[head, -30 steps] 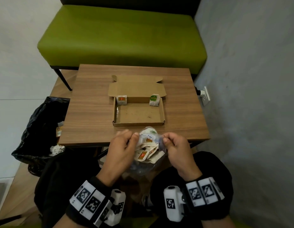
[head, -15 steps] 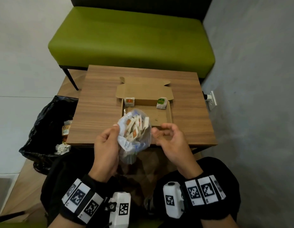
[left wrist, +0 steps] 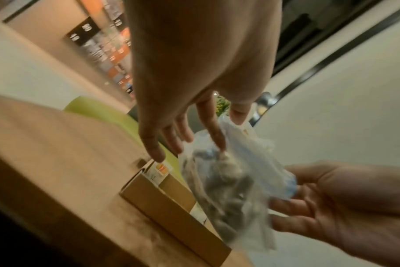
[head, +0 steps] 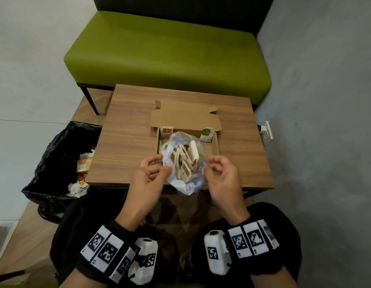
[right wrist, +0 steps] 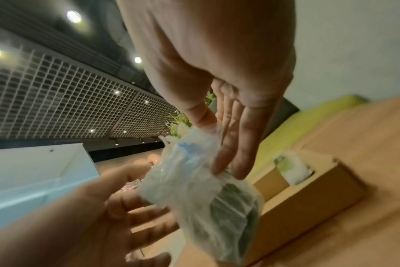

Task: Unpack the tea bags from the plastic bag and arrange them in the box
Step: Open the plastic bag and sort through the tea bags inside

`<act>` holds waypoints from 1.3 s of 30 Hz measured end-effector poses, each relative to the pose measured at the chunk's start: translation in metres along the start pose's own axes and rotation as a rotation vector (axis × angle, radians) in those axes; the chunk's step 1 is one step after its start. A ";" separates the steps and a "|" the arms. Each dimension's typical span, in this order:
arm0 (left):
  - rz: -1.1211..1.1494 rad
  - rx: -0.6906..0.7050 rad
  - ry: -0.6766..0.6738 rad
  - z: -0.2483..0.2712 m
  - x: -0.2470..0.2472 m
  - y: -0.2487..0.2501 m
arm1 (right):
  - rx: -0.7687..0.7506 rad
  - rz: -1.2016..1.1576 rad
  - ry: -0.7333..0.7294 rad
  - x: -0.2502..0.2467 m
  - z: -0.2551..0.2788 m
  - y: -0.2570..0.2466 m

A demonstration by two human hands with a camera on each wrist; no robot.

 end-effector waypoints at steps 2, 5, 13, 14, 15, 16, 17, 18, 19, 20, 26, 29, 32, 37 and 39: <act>-0.144 0.066 -0.010 -0.004 0.010 0.014 | -0.080 0.067 0.034 -0.021 -0.010 -0.001; -0.339 0.222 -0.003 -0.013 0.039 0.035 | -0.064 0.147 0.055 -0.052 -0.031 0.002; -0.442 0.378 -0.123 -0.039 0.146 0.045 | 0.056 0.249 0.078 -0.112 -0.108 0.021; -0.451 0.397 -0.142 -0.043 0.155 0.044 | 0.078 0.267 0.063 -0.116 -0.118 0.025; -0.480 0.423 -0.157 -0.046 0.163 0.044 | 0.102 0.288 0.048 -0.119 -0.127 0.029; -0.513 0.451 -0.166 -0.049 0.171 0.043 | 0.114 0.307 0.038 -0.121 -0.135 0.031; -0.537 0.481 -0.169 -0.052 0.177 0.043 | 0.119 0.327 0.035 -0.123 -0.142 0.034; -0.558 0.504 -0.173 -0.055 0.183 0.044 | 0.124 0.343 0.035 -0.124 -0.149 0.038; -0.585 0.517 -0.185 -0.058 0.190 0.043 | 0.132 0.348 0.037 -0.126 -0.155 0.041; -0.616 0.521 -0.203 -0.060 0.195 0.042 | 0.136 0.354 0.044 -0.128 -0.158 0.043; -0.551 0.560 -0.271 -0.060 0.206 0.057 | 0.051 0.352 0.163 -0.152 -0.149 0.030; -0.519 0.658 -0.266 -0.054 0.206 0.069 | -0.010 0.266 0.215 -0.165 -0.140 0.019; -0.493 0.704 -0.331 -0.050 0.208 0.072 | -0.073 0.211 0.297 -0.177 -0.137 0.016; -0.680 0.505 -0.279 -0.058 0.190 0.039 | -0.004 0.175 0.398 -0.186 -0.145 0.046; -0.940 0.390 -0.256 -0.067 0.174 0.013 | 0.041 0.152 0.397 -0.178 -0.149 0.061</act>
Point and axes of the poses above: each hand's wrist, its own z-axis away from the middle knuckle, its own x-axis out of the palm, y = z × x, the point moved 4 cm from there along -z, towards the middle knuckle, and after that the axes turned 8 degrees about y, right-handed, at the moved point
